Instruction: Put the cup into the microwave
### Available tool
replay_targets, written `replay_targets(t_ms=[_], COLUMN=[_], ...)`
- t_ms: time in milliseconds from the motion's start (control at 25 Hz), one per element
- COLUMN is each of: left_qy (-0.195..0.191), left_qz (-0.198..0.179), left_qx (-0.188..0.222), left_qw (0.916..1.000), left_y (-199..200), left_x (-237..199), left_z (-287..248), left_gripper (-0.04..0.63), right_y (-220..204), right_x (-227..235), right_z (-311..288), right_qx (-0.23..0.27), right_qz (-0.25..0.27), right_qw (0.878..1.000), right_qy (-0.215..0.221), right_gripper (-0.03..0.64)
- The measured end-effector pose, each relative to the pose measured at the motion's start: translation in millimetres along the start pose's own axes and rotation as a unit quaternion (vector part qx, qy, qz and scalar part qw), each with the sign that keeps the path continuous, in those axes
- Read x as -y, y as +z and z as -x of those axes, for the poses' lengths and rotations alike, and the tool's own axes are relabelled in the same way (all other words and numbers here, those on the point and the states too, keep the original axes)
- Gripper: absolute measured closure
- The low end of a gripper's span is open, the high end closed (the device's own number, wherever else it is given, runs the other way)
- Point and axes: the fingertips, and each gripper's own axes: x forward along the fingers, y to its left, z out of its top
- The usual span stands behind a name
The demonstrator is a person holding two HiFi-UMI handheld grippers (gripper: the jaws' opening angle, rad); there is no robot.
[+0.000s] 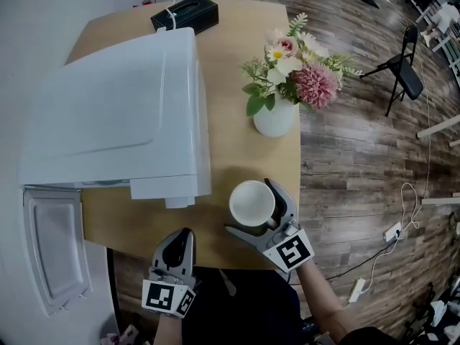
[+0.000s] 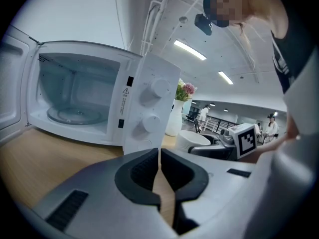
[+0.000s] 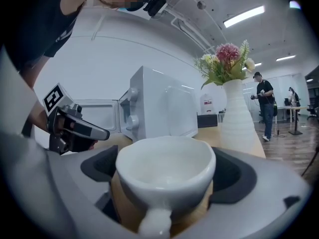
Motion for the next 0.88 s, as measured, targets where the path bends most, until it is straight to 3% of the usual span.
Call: replay_targets(t_ms=[240, 880], left_qy=[0.005, -0.001], left_qz=[-0.002, 0.005], left_qx=[-0.005, 0.005], left_qw=[1.0, 1.0], left_y=[-3.6, -3.3], left_x=[-2.2, -9.1], left_z=[4.7, 16.8], left_gripper=[0.578, 0.578], right_y=[-9.6, -9.4], right_x=[3.7, 3.7], right_z=[-10.2, -8.7], right_qx=[-0.039, -0.035], right_qz=[-0.012, -0.012], right_qw=[0.999, 0.999], right_qy=[-0.002, -0.035], right_gripper=[0.101, 0.103])
